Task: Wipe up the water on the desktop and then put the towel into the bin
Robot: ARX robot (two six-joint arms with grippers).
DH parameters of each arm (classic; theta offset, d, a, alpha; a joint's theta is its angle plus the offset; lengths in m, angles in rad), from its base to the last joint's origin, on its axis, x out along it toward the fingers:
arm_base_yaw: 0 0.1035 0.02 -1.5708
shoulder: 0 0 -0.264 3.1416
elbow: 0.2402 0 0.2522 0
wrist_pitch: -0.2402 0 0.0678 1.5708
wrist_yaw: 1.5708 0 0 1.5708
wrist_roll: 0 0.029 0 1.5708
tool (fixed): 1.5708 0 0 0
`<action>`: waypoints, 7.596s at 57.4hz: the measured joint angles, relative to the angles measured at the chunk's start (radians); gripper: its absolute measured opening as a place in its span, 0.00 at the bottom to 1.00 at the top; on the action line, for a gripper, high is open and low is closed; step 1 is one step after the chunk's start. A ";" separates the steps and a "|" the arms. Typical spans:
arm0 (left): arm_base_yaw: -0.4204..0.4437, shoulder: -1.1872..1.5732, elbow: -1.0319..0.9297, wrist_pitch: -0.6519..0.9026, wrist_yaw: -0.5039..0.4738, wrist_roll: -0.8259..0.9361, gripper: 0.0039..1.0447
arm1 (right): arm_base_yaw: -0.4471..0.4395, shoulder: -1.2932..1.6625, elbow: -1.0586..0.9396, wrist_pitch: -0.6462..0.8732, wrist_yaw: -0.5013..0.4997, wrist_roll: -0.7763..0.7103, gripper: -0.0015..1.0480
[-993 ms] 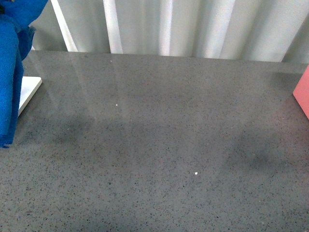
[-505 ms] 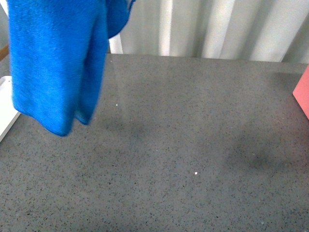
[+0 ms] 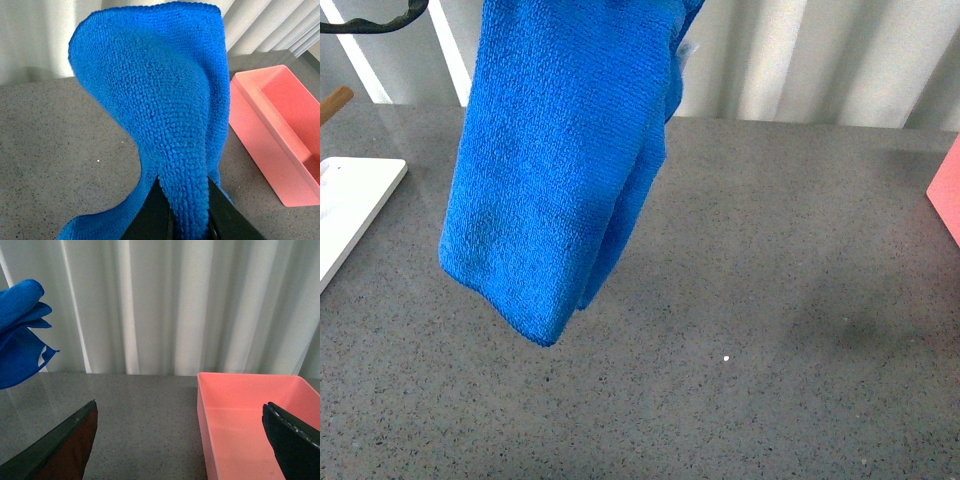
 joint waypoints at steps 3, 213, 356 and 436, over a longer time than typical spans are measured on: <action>0.001 0.001 0.000 -0.001 -0.003 0.000 0.04 | 0.000 0.000 0.000 0.000 0.000 0.000 0.93; 0.003 -0.001 0.012 -0.003 -0.008 0.002 0.24 | 0.482 1.811 1.015 0.341 -0.707 0.315 0.04; 0.349 -1.264 -0.937 0.071 -0.298 0.189 0.03 | 0.374 1.635 0.941 0.103 -0.529 0.268 0.04; 0.349 -1.560 -0.937 -0.232 -0.297 0.190 0.95 | 0.122 1.860 0.949 -0.394 -0.145 -0.237 0.04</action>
